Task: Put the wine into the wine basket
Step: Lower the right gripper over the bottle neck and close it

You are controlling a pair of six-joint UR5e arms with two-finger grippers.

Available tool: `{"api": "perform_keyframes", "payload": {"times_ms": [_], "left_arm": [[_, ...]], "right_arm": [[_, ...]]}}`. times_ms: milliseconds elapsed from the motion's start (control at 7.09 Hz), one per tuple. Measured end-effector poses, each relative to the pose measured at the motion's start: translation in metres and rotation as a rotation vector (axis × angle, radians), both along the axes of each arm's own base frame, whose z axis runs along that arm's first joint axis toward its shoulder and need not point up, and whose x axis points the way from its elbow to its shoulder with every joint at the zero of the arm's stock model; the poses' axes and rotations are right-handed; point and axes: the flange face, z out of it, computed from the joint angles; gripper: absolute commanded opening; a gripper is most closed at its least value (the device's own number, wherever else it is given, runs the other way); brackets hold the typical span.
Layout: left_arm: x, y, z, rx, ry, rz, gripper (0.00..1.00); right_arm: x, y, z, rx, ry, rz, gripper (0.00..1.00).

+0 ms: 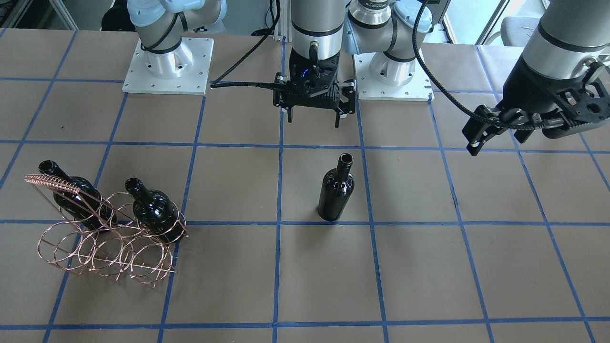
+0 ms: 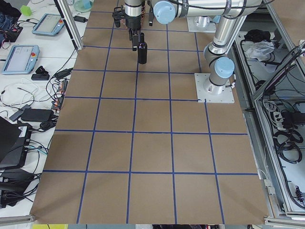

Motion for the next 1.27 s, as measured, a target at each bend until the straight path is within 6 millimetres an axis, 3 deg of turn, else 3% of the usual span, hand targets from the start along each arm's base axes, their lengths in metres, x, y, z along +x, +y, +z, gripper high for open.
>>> {"api": "perform_keyframes", "payload": {"times_ms": [282,987,1269], "left_arm": [[0.004,0.006,0.003,0.015,-0.006,0.008,1.0],[0.018,0.009,0.006,0.015,-0.003,0.021,1.0],[0.019,0.01,0.007,0.015,-0.005,0.023,1.0]], "right_arm": [[0.019,-0.009,-0.021,0.006,0.002,-0.011,0.99],[0.04,-0.039,-0.055,-0.031,-0.012,-0.003,0.99],[0.044,-0.047,-0.066,-0.038,-0.014,0.001,0.89]]}}
